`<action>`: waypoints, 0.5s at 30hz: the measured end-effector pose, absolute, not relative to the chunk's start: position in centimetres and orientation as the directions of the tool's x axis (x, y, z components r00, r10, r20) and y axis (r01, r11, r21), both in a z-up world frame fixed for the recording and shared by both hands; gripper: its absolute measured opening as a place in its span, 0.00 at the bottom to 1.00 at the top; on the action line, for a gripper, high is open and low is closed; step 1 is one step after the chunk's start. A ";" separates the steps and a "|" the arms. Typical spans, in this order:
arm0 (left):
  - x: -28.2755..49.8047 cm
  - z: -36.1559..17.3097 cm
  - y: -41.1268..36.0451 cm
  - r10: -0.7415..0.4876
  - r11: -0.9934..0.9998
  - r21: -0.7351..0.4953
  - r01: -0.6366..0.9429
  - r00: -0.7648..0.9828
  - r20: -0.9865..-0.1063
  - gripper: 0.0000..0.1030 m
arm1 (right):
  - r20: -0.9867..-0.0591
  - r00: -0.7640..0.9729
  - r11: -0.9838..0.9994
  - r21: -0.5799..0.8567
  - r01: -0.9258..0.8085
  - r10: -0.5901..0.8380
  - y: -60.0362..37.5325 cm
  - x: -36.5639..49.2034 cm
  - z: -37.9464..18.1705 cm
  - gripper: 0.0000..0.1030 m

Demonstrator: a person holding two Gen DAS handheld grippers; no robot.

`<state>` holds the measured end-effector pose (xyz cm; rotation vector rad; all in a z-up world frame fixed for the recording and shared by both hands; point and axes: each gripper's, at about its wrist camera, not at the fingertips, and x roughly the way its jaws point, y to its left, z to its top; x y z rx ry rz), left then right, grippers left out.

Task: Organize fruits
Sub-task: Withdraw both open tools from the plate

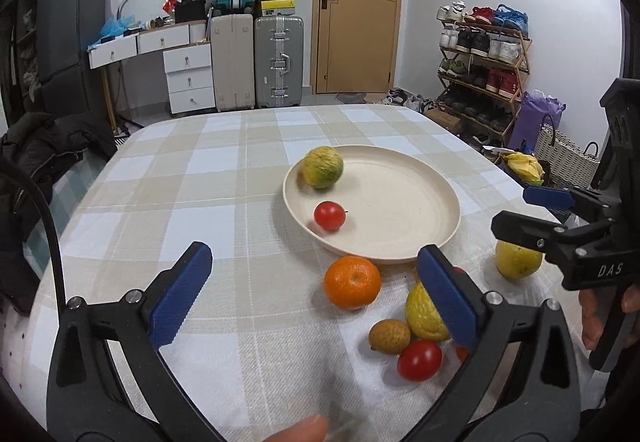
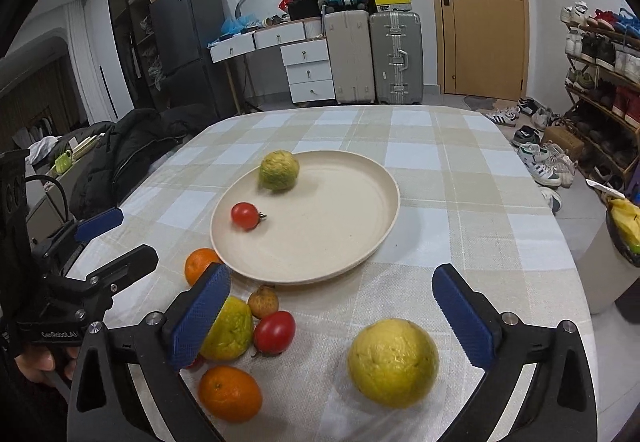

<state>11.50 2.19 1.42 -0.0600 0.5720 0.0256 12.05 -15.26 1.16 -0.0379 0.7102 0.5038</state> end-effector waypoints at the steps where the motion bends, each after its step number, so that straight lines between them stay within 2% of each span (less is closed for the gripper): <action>1: 11.1 1.6 2.1 0.008 0.998 -0.052 -0.043 0.841 -0.542 0.99 | -0.634 0.644 0.881 0.136 -0.453 0.429 -15.4 11.9 1.3 1.00; 15: 9.0 2.2 1.3 -0.010 0.999 -0.041 -0.016 0.825 -0.565 0.99 | -0.671 0.622 0.888 0.123 -0.442 0.403 -17.2 10.2 1.4 1.00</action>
